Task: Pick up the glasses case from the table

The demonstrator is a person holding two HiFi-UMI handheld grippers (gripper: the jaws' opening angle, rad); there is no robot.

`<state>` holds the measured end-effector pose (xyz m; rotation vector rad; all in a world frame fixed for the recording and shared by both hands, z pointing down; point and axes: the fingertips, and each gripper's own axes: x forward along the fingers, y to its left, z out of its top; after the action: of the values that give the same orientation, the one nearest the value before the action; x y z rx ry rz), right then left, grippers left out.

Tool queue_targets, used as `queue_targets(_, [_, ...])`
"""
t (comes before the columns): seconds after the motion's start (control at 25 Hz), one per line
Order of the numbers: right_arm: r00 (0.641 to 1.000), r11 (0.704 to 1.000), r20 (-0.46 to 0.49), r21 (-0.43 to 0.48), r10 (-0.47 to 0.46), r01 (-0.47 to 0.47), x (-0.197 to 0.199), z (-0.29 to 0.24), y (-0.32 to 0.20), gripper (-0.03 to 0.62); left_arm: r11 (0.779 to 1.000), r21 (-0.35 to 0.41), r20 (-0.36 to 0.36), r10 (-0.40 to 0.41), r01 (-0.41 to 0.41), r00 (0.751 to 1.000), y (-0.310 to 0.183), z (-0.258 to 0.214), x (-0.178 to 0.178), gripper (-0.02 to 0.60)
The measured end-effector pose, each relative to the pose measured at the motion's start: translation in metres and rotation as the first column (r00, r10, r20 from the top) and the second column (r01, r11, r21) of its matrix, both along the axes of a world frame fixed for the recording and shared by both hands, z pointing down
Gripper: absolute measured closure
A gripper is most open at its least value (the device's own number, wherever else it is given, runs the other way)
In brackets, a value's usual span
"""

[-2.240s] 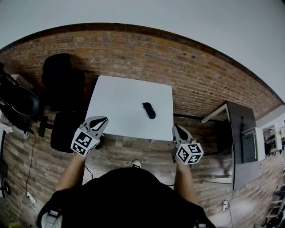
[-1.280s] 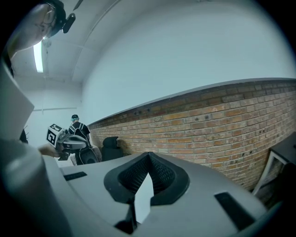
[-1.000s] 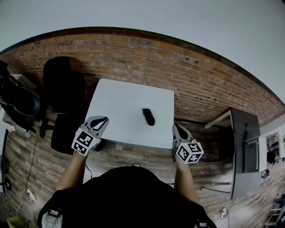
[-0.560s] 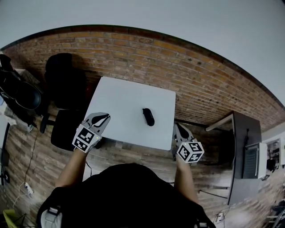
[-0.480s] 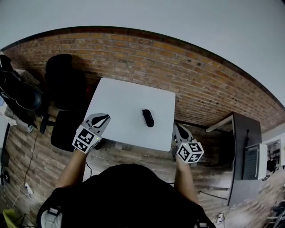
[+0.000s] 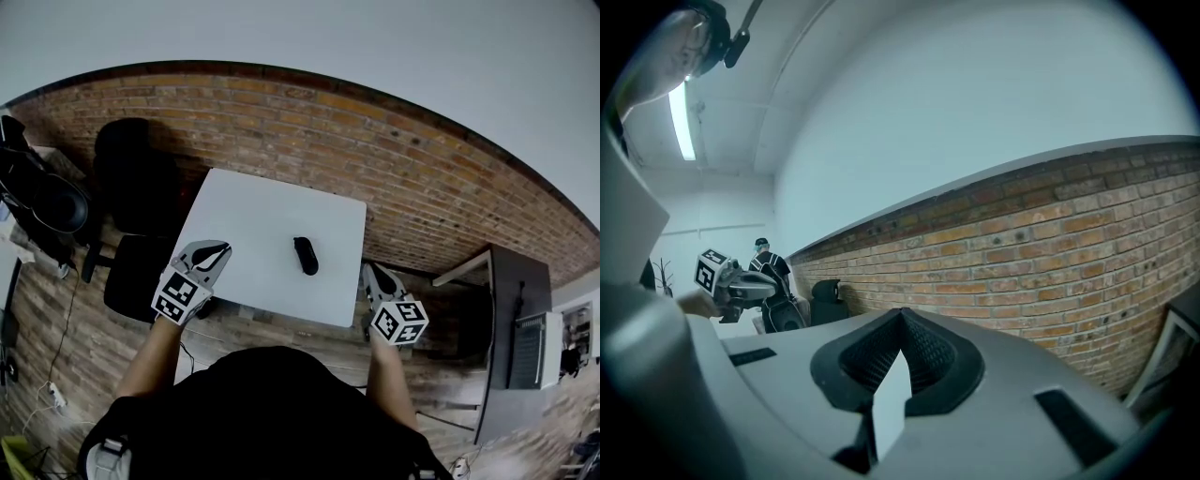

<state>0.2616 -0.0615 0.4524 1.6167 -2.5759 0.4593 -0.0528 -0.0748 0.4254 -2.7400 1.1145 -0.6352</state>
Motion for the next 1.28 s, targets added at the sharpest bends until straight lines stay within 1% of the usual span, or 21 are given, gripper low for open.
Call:
queue_targets(0.52, [1.000, 1.000, 0.008, -0.004, -0.009, 0.009, 0.020, 0.006, -0.011, 0.580, 1.000, -0.003, 0.012, 0.005, -0.005, 1.000, -0.006, 0.006, 0.024, 0.557])
queue_targets(0.8, [1.000, 1.000, 0.007, -0.004, -0.027, 0.027, 0.021, 0.007, -0.015, 0.580, 1.000, 0.003, 0.006, -0.006, 0.006, 1.000, -0.004, 0.002, 0.027, 0.557])
queue_targets(1.28, [0.999, 1.000, 0.022, 0.000, -0.028, 0.028, 0.031, 0.008, 0.001, 0.580, 1.000, 0.010, 0.022, -0.026, 0.025, 0.999, 0.013, -0.001, 0.028, 0.557])
